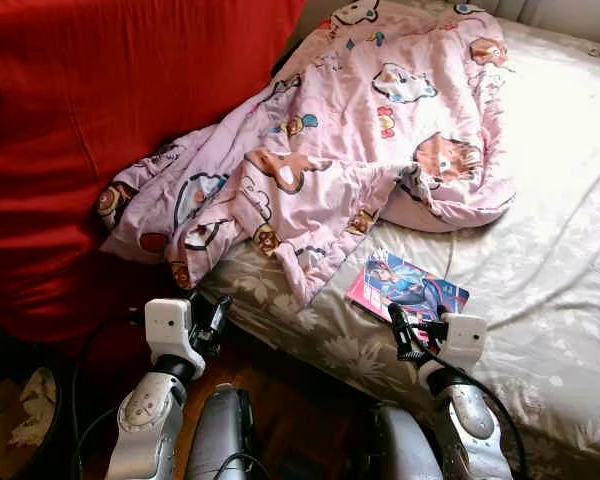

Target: Clean up the room

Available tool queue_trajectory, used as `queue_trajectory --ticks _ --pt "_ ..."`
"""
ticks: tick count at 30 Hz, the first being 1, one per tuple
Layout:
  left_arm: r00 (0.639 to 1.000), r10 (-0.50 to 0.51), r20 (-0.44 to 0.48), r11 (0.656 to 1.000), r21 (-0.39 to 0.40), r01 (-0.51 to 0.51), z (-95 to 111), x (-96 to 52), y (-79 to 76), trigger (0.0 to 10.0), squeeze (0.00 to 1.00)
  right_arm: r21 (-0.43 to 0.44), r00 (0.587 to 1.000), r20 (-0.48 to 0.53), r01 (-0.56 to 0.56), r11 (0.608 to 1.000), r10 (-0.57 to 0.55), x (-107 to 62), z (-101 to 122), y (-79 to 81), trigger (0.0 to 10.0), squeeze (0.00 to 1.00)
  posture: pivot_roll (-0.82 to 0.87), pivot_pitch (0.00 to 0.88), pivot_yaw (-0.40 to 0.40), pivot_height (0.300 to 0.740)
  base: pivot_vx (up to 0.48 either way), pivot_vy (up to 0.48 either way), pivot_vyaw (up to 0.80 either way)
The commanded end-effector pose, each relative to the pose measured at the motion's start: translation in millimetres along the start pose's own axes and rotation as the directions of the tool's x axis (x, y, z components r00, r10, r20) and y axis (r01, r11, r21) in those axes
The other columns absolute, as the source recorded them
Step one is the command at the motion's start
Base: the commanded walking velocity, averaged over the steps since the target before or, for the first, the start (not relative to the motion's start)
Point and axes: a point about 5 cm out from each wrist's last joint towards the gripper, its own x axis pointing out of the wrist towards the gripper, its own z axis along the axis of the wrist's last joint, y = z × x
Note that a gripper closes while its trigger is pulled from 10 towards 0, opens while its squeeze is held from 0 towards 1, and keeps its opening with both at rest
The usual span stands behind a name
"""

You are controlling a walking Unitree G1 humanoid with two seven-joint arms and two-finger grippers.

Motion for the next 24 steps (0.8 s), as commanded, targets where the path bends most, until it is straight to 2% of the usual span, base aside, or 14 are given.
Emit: queue_trajectory --ticks 1,4,9,20,24 --pt "1.0 -0.01 -0.013 1.0 -0.008 0.01 -2 -2.1 -0.5 10.0 0.0 0.004 1.0 -0.027 0.001 1.0 -0.001 -3.7 -6 -3.2 10.0 0.0 0.05 0.224 0.002 0.612 0.0 0.0 0.0" --pt "1.0 -0.009 -0.009 1.0 -0.01 0.009 -1 -1.0 -1.2 10.0 0.0 0.039 0.999 0.007 0.043 0.998 -0.044 -0.1 2 -7.5 10.0 0.0 0.05 0.232 0.004 0.612 0.0 0.0 0.0" --pt "1.0 -0.011 -0.009 1.0 -0.012 0.011 -1 -0.6 -1.8 10.0 0.0 0.063 0.996 0.008 0.092 0.994 -0.093 2.4 3 -10.0 10.0 0.0 0.05 0.242 0.008 0.612 0.0 0.0 0.0" --pt "1.0 -0.009 -0.012 1.0 -0.015 0.008 -1 -1.2 -1.3 10.0 0.0 0.071 0.999 0.011 0.048 0.996 -0.049 2.2 1 -0.1 10.0 0.0 0.05 0.248 0.003 0.612 0.0 0.0 0.0" --pt "1.0 -0.007 -0.017 1.0 -0.018 0.007 -2 -2.0 -1.8 10.0 0.0 0.069 0.999 0.008 0.051 0.996 -0.052 3.9 2 -1.9 10.0 0.0 0.05 0.249 0.003 0.612 0.0 0.0 0.0"
